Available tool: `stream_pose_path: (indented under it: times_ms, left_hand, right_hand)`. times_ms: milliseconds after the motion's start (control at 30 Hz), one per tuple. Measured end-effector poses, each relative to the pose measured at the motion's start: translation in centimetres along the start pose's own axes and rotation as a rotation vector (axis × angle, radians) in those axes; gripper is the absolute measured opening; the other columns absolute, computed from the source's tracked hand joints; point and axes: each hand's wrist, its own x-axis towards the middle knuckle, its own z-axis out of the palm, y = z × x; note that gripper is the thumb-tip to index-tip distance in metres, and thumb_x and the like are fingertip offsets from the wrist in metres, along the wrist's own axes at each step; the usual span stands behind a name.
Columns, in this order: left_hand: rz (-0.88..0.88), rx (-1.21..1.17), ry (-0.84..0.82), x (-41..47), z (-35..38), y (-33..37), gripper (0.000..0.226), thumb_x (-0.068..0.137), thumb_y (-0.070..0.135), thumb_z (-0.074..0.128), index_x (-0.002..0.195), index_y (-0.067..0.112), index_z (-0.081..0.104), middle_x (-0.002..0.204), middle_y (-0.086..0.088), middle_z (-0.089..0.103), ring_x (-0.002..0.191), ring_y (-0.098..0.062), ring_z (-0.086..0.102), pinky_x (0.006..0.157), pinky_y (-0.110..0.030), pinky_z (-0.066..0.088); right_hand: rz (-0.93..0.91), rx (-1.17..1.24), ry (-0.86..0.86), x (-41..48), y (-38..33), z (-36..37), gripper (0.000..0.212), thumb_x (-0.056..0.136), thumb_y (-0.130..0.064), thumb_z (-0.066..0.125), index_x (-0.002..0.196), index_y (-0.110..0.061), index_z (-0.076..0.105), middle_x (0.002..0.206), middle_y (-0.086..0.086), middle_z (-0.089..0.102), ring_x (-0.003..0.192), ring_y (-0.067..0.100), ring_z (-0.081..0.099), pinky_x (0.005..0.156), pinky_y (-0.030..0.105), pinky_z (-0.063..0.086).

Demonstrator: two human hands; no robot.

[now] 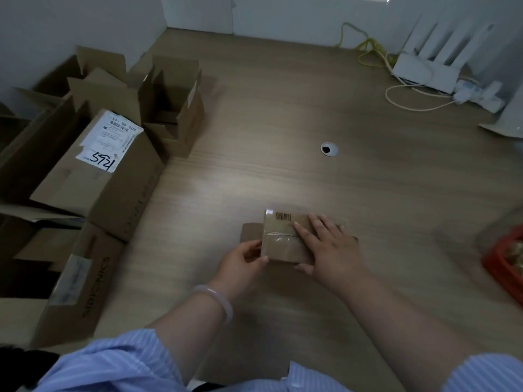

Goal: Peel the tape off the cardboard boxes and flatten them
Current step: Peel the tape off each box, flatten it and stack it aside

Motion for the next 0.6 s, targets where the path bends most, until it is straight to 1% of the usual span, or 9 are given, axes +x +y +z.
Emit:
stream_pose_path:
  times_ms: [67,133,167,233,300,400,467,533,600]
  left_hand:
    - [-0.011,0.021,0.015,0.5,0.0,-0.1,0.040,0.084,0.007,0.069,0.123,0.009,0.060,0.104,-0.004,0.068,0.091,-0.014,0.063,0.084,-0.033,0.053]
    - [-0.025,0.083,0.041,0.6,-0.2,-0.5,0.030,0.082,0.014,0.073,0.112,0.012,0.067,0.096,0.000,0.071,0.087,-0.013,0.065,0.081,-0.034,0.055]
    - [-0.026,0.110,0.055,0.6,-0.2,-0.8,0.024,0.080,0.019,0.075,0.103,0.017,0.070,0.092,0.002,0.072,0.085,-0.013,0.066,0.082,-0.037,0.056]
    - [-0.043,0.122,0.089,0.1,-0.2,-1.4,0.014,0.074,0.027,0.079,0.085,0.025,0.071,0.083,0.003,0.073,0.078,-0.013,0.066,0.083,-0.039,0.056]
    - [-0.092,0.083,0.129,-0.6,-0.3,-1.7,0.014,0.072,0.027,0.081,0.077,0.023,0.069,0.079,0.000,0.072,0.074,-0.016,0.065,0.082,-0.041,0.056]
    - [-0.181,-0.098,0.144,-1.6,0.0,-1.5,0.011,0.078,0.014,0.077,0.080,0.015,0.066,0.081,-0.008,0.069,0.076,-0.022,0.065,0.080,-0.039,0.057]
    - [-0.251,-0.291,0.100,-2.1,0.2,-1.0,0.005,0.086,0.006,0.066,0.086,0.007,0.062,0.083,-0.012,0.066,0.072,-0.020,0.064,0.070,-0.031,0.058]
    - [-0.313,-0.464,0.044,-2.4,0.5,-0.4,0.005,0.092,0.003,0.057,0.097,0.003,0.058,0.084,-0.013,0.064,0.069,-0.017,0.064,0.061,-0.026,0.057]
    - [-0.365,-0.548,0.019,-2.6,0.6,0.0,0.008,0.093,0.003,0.054,0.101,0.004,0.056,0.085,-0.012,0.063,0.072,-0.016,0.063,0.063,-0.027,0.057]
  right_hand:
    - [0.000,-0.008,0.008,0.1,0.2,-0.1,0.091,0.067,-0.067,0.066,0.146,-0.036,0.031,0.155,0.008,0.027,0.141,0.029,0.028,0.111,0.049,0.027]
    - [-0.001,-0.002,0.047,-0.5,0.0,0.5,0.086,0.058,-0.067,0.073,0.135,-0.036,0.049,0.143,0.012,0.046,0.128,0.035,0.047,0.100,0.054,0.039]
    - [-0.002,-0.019,0.073,-0.9,-0.1,0.9,0.083,0.057,-0.066,0.074,0.132,-0.038,0.052,0.139,0.014,0.051,0.124,0.037,0.050,0.096,0.057,0.041]
    - [-0.011,-0.055,0.103,-1.5,-0.6,1.6,0.078,0.058,-0.063,0.075,0.130,-0.042,0.052,0.137,0.017,0.052,0.123,0.041,0.050,0.095,0.061,0.040]
    - [-0.024,-0.064,0.116,-2.0,-1.0,2.0,0.076,0.061,-0.062,0.074,0.131,-0.043,0.050,0.139,0.018,0.050,0.125,0.044,0.047,0.098,0.064,0.037]
    - [-0.027,-0.059,0.111,-2.5,-1.1,2.2,0.075,0.063,-0.060,0.074,0.132,-0.043,0.049,0.140,0.018,0.048,0.126,0.045,0.045,0.099,0.065,0.035]
    - [-0.026,-0.041,0.120,-2.7,-1.2,2.3,0.075,0.064,-0.058,0.074,0.132,-0.043,0.049,0.141,0.018,0.047,0.127,0.046,0.043,0.100,0.066,0.034]
    - [-0.028,-0.023,0.126,-2.7,-1.2,2.3,0.075,0.063,-0.056,0.076,0.132,-0.042,0.049,0.141,0.018,0.047,0.128,0.046,0.043,0.100,0.067,0.033]
    - [-0.031,-0.020,0.134,-2.6,-1.3,2.3,0.076,0.062,-0.055,0.076,0.132,-0.042,0.050,0.140,0.019,0.047,0.127,0.046,0.043,0.099,0.067,0.033]
